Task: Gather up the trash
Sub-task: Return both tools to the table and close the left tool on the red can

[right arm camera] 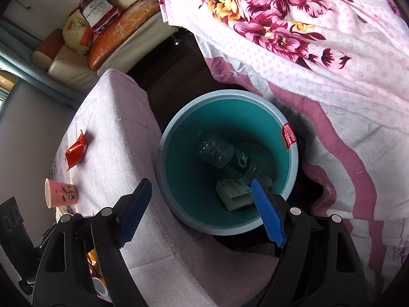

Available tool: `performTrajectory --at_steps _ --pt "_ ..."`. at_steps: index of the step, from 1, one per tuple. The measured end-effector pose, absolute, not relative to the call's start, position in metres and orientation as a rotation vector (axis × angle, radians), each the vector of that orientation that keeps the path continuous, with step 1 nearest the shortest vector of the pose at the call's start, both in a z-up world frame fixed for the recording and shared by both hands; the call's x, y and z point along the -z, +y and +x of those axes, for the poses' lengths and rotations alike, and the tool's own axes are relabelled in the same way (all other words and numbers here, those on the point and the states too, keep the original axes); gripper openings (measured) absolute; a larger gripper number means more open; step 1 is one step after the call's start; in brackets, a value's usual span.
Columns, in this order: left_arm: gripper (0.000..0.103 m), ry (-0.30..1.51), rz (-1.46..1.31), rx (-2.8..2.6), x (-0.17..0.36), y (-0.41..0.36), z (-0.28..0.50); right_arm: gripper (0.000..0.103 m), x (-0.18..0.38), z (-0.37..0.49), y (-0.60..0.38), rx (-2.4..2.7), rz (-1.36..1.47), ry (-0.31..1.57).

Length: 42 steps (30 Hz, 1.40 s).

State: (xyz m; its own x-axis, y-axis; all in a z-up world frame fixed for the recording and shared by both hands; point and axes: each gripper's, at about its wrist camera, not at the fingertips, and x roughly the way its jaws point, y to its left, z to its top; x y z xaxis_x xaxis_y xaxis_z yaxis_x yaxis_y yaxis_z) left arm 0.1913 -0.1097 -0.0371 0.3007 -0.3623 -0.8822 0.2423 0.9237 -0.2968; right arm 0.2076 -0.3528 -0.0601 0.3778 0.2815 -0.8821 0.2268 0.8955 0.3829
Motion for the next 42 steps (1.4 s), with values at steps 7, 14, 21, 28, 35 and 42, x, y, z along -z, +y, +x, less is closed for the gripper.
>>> performTrajectory --at_steps 7,14,21,28,35,42 --pt "0.091 1.165 -0.142 0.384 0.025 -0.081 0.173 0.08 0.04 0.194 -0.324 -0.055 0.408 1.186" --pt "0.091 1.12 -0.165 0.345 0.01 -0.041 0.147 0.081 0.025 0.179 -0.278 -0.116 0.274 1.181" --pt "0.091 1.083 -0.179 0.264 0.0 0.017 0.121 0.081 0.018 0.165 -0.217 -0.213 0.145 1.196" --pt "0.091 1.05 -0.172 0.139 -0.01 0.086 0.097 0.081 0.018 0.16 -0.16 -0.306 0.076 1.235" --pt "0.091 1.057 -0.143 0.034 -0.006 0.143 0.081 0.081 0.018 0.158 -0.112 -0.362 0.016 1.255" --pt "0.091 1.095 -0.117 0.002 0.013 0.165 0.075 0.081 0.019 0.158 -0.086 -0.381 -0.039 1.271"
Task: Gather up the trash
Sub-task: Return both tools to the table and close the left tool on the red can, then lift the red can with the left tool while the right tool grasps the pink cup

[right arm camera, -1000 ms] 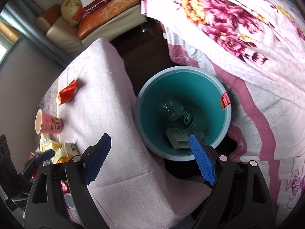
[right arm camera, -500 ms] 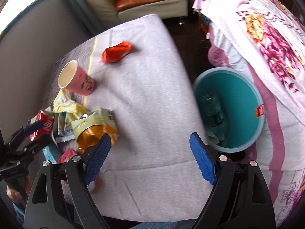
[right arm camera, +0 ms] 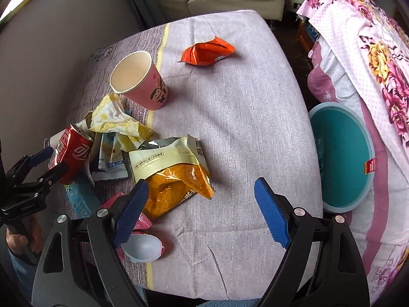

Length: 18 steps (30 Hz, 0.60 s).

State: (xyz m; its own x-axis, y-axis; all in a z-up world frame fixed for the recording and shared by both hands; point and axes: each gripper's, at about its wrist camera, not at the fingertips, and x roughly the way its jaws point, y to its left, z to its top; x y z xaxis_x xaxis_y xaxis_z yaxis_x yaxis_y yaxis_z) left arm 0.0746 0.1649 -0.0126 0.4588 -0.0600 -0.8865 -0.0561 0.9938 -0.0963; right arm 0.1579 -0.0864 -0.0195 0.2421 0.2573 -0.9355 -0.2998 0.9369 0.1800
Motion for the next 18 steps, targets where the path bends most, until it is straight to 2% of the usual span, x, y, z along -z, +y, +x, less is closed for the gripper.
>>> performTrajectory --at_steps 6,9,11,12,18 --pt "0.091 1.09 -0.074 0.016 0.02 0.161 0.071 0.081 0.02 0.162 -0.073 -0.387 -0.067 1.276" --pt "0.085 1.095 -0.058 0.026 0.024 0.158 0.071 0.081 0.021 0.164 -0.066 -0.394 -0.081 1.277" --pt "0.077 1.096 -0.054 0.035 0.027 0.157 0.071 0.081 0.022 0.165 -0.061 -0.401 -0.092 1.276" --pt "0.06 1.1 -0.046 0.033 0.03 0.156 0.071 0.081 0.022 0.166 -0.06 -0.403 -0.095 1.276" --pt "0.06 1.069 -0.131 0.058 0.025 0.164 0.071 0.081 0.023 0.177 -0.044 -0.41 -0.116 1.26"
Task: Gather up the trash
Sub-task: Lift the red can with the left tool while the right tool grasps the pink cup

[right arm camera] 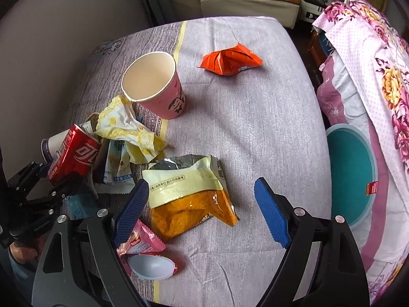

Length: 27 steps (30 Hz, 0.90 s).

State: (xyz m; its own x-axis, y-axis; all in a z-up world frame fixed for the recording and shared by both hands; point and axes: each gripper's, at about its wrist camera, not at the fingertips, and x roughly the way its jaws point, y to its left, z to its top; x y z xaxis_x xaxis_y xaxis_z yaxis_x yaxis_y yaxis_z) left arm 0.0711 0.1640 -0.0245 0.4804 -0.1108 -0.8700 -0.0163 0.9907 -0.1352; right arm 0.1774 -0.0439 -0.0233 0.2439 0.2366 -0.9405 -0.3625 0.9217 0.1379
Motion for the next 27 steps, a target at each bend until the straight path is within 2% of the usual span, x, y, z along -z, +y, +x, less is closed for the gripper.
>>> performTrajectory --at_steps 8,17,18,19,22,27 --pt "0.06 0.978 -0.236 0.065 -0.004 0.186 0.08 0.081 0.019 0.209 0.004 -0.469 -0.161 1.209" --pt "0.06 0.955 -0.324 0.018 -0.007 0.219 0.097 0.08 0.043 0.24 0.061 -0.49 -0.234 1.195" --pt "0.06 0.956 -0.327 0.018 -0.006 0.22 0.098 0.078 0.045 0.241 0.063 -0.487 -0.232 1.184" --pt "0.06 0.958 -0.329 0.018 -0.005 0.22 0.099 0.057 0.045 0.242 0.063 -0.492 -0.222 1.167" --pt "0.06 0.966 -0.326 0.022 -0.003 0.216 0.1 0.051 0.042 0.241 0.057 -0.513 -0.181 1.158" --pt "0.06 0.969 -0.32 0.037 -0.003 0.206 0.106 0.051 0.027 0.236 0.042 -0.508 -0.157 1.13"
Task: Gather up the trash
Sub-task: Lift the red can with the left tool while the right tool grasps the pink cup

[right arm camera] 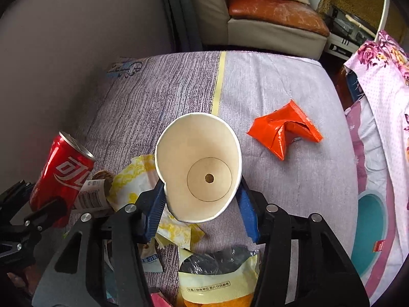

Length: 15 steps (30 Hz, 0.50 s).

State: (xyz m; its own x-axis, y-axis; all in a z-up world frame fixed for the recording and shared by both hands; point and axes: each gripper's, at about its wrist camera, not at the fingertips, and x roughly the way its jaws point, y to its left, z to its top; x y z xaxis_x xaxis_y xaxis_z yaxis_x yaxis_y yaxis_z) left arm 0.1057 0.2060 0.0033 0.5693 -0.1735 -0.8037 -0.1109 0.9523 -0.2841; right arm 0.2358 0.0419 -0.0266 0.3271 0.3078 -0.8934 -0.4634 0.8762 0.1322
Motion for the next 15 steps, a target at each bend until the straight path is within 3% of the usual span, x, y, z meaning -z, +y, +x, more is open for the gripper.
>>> performTrajectory --at_steps 15 --pt "0.06 0.984 -0.203 0.162 -0.018 0.11 0.122 0.051 -0.022 0.208 -0.069 -0.434 -0.045 1.045"
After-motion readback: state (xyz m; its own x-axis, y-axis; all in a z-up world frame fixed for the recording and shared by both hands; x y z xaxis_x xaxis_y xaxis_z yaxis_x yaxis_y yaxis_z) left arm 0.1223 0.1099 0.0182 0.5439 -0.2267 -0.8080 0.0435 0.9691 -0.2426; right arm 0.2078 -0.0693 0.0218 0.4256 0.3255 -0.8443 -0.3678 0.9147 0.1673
